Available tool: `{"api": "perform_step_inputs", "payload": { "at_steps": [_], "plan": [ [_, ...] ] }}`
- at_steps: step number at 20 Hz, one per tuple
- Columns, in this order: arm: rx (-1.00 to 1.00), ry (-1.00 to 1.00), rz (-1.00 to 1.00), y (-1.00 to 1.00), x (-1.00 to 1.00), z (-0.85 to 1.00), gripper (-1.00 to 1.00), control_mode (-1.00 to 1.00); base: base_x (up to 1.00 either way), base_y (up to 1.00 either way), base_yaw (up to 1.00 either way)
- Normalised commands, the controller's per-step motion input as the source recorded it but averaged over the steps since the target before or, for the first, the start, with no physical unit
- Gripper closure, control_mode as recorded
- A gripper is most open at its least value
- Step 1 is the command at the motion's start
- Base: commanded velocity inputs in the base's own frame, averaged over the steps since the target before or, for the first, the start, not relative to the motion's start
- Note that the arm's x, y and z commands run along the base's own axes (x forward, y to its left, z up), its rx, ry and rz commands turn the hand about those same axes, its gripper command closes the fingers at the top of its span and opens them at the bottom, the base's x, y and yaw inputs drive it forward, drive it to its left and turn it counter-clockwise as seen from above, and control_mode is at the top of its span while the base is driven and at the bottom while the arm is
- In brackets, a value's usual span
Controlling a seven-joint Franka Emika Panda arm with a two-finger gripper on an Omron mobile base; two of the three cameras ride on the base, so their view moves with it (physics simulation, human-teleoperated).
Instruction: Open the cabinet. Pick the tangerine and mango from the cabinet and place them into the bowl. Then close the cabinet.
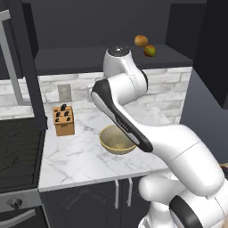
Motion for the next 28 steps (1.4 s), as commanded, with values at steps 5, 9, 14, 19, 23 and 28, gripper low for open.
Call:
{"api": "perform_step_inputs", "payload": {
  "at_steps": [5,9,14,19,23,28],
  "plan": [
    [0.00,0.08,0.05,-0.42,0.02,-0.88,1.00,-1.00,0.00,0.00,0.00],
    [0.00,0.07,0.03,-0.31,0.20,-0.61,1.00,-1.00,0.00,0.00,0.00],
    [0.00,0.01,0.01,-0.18,0.36,-0.53,1.00,-1.00,0.00,0.00,0.00],
    [0.00,0.00,0.00,-0.10,0.49,-0.53,1.00,-1.00,0.00,0.00,0.00],
    [0.00,0.00,0.00,-0.03,0.57,-0.58,1.00,-1.00,0.00,0.00,0.00],
    [0.00,0.00,0.00,-0.04,0.45,-0.50,1.00,-1.00,0.00,0.00,0.00]
  ]
}}
